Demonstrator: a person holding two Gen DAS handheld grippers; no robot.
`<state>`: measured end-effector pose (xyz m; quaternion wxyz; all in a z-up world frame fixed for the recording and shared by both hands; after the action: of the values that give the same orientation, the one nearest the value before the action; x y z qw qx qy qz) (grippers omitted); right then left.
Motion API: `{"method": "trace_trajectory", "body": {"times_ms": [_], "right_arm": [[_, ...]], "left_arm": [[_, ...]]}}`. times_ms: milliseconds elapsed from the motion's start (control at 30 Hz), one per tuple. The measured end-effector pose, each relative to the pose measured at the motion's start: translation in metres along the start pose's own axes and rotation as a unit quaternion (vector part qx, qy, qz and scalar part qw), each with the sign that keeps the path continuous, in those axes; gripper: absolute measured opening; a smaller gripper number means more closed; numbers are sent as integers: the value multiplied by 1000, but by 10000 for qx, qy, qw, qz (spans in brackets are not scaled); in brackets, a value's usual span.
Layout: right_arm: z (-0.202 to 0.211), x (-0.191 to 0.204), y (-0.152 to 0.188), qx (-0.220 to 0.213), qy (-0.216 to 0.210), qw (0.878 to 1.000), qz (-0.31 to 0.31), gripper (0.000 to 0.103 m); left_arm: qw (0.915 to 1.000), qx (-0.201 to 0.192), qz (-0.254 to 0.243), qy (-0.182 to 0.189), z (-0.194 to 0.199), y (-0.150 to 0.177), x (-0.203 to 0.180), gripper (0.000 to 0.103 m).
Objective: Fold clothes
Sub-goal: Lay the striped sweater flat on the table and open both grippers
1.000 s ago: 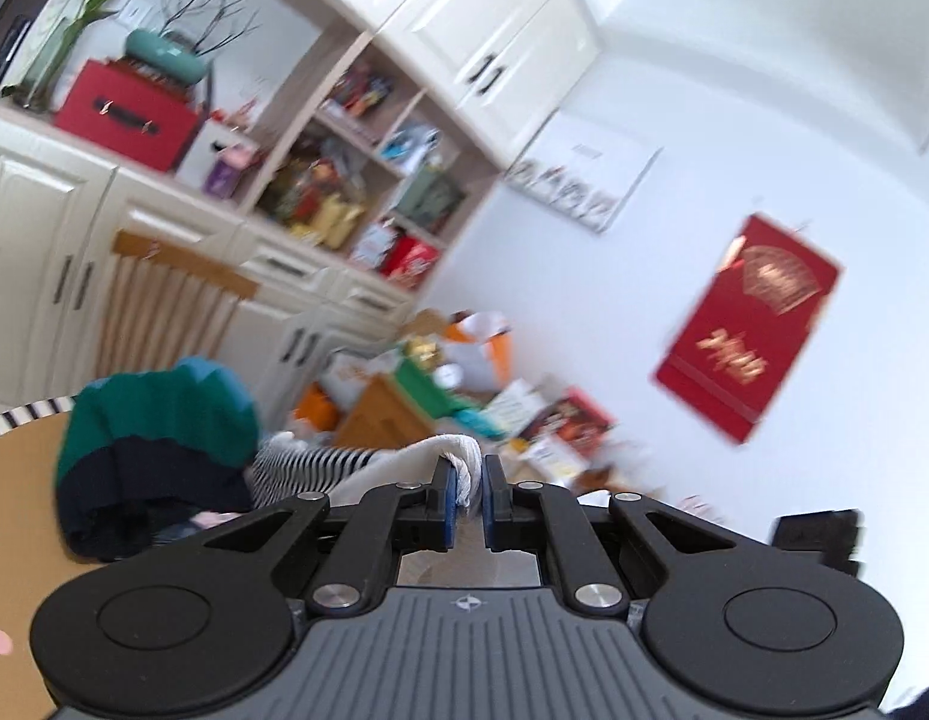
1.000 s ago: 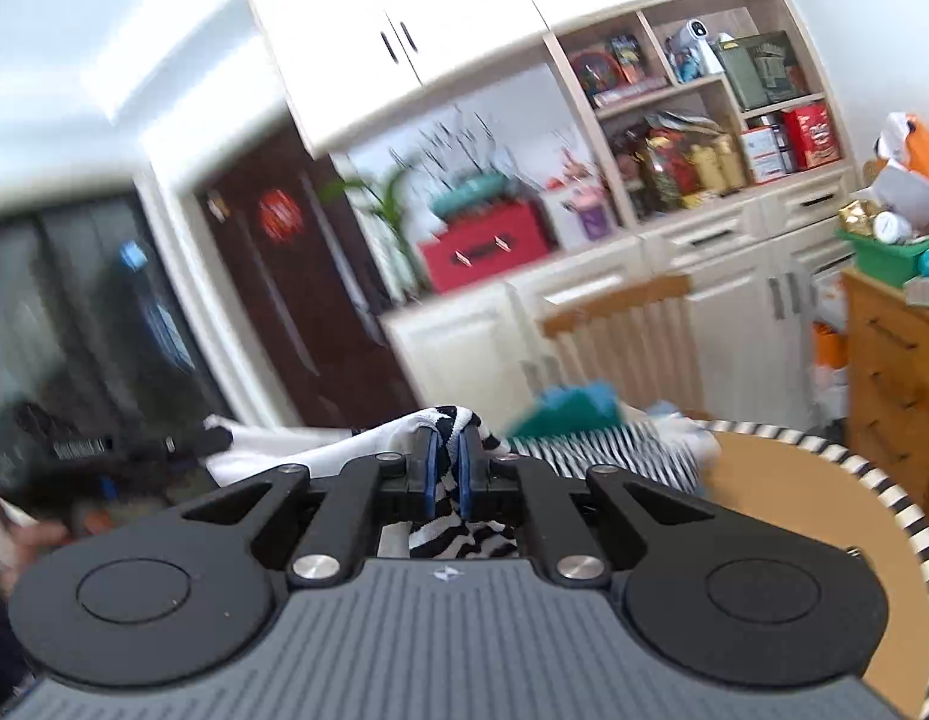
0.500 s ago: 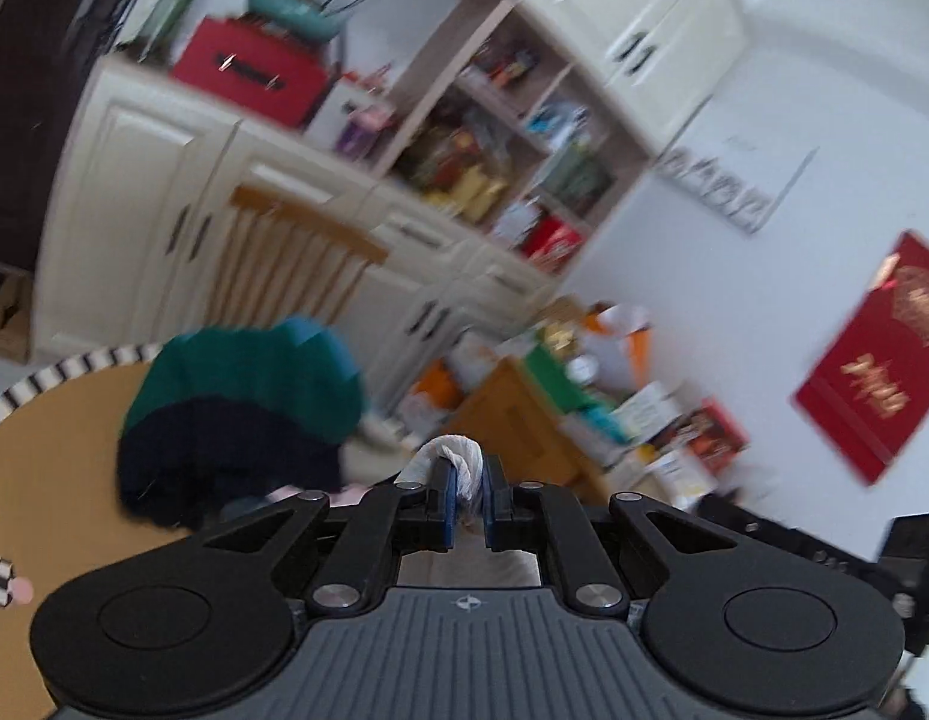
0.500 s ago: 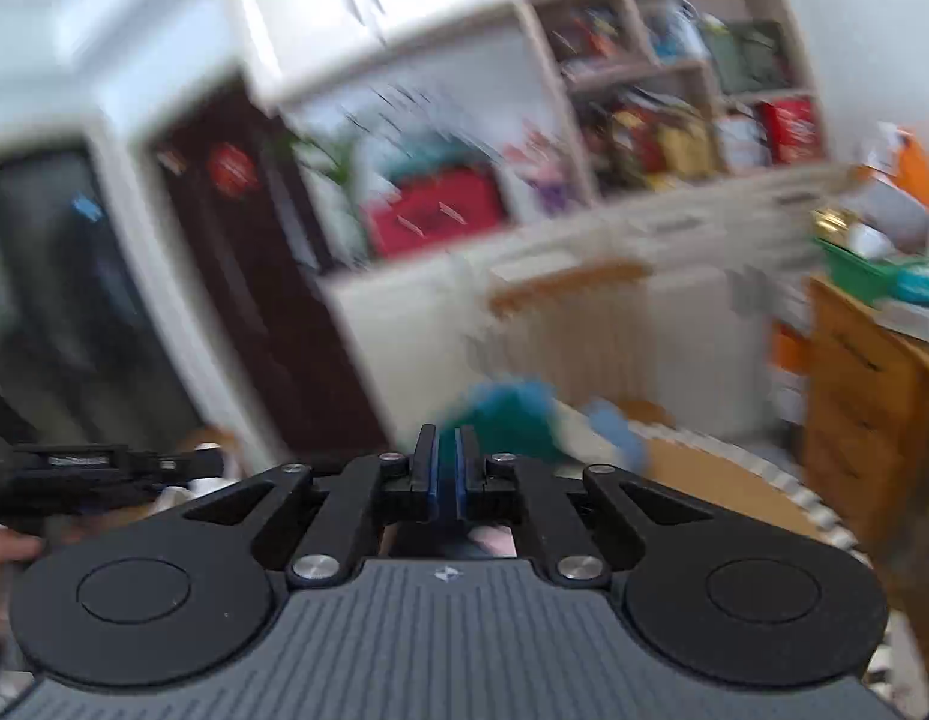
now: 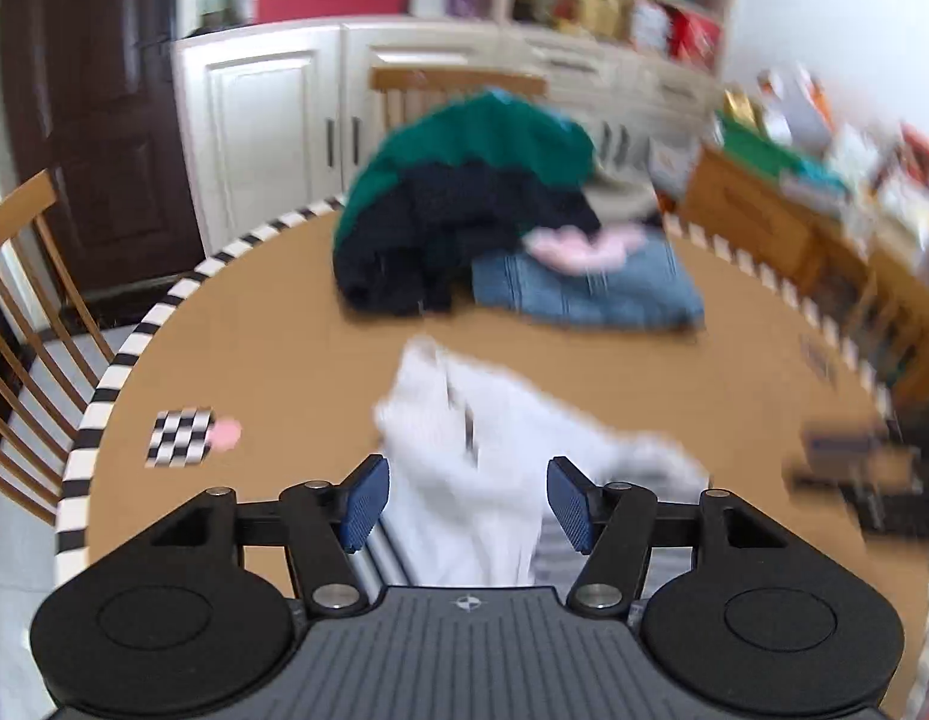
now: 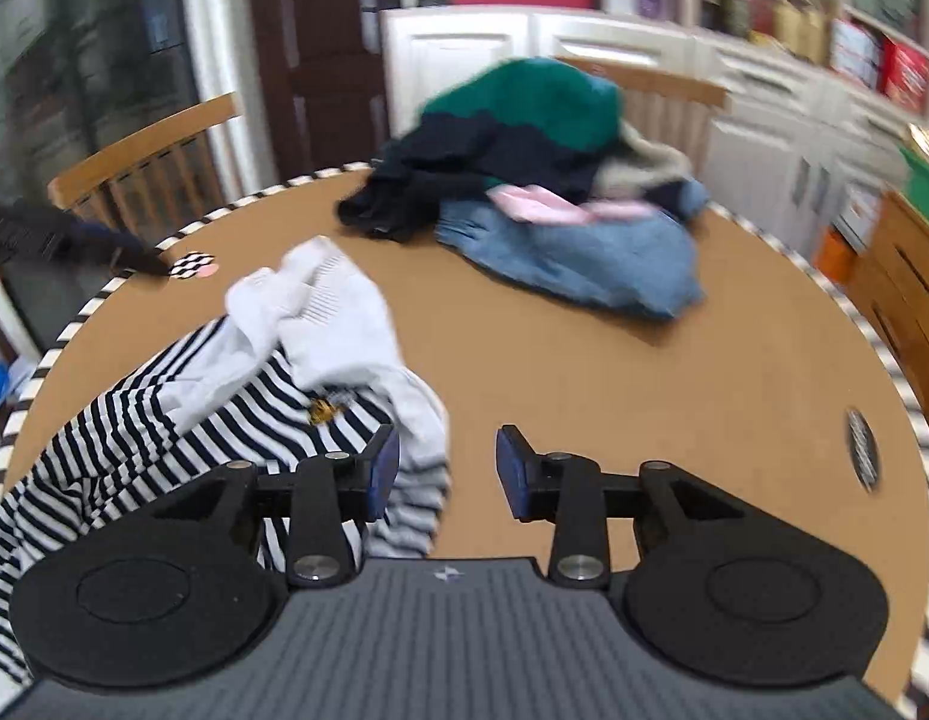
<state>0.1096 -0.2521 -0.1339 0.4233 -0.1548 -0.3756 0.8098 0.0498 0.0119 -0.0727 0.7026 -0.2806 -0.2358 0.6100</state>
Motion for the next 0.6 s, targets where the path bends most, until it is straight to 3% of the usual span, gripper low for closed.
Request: {"method": "trace_trajectory", "body": {"times_ms": [167,233,367,433,467,500,600], "right_arm": [[-44,34,-29,93,-139,9946,1026,38],[-63,53,-35,192,-193,9849,1709,40],[-86,83,-34,586,-101,9607,2712,39],[-99,89,-33,936,-141,9527,2890,29],[-105,91,-32,1101,-150,9486,2964,10],[-109,91,-32,1192,-81,9486,2932,6],[-108,76,-56,1044,228,9710,2139,4]], "left_arm": [[9983,258,-514,1,-23,30,-25,51],[9976,385,-549,170,-43,33,-32,37],[9965,567,-419,446,-74,32,-30,29],[9957,648,-299,587,-83,27,-22,14],[9950,703,-221,675,-87,24,-16,13],[9939,739,-151,805,-88,17,-10,11],[9938,625,-308,867,-83,7,15,9]]}}
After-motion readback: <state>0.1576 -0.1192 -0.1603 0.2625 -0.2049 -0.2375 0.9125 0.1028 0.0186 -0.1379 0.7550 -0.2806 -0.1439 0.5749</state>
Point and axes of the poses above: each gripper's, at about its wrist camera, not at the fingertips, and z roughly against the way its jaws point, x to its left, y to its underside, the point moved 3 cm from there along -z, roughly the way its jaws point, and after that the axes turned 2 degrees about -y, right-handed, at the moved point
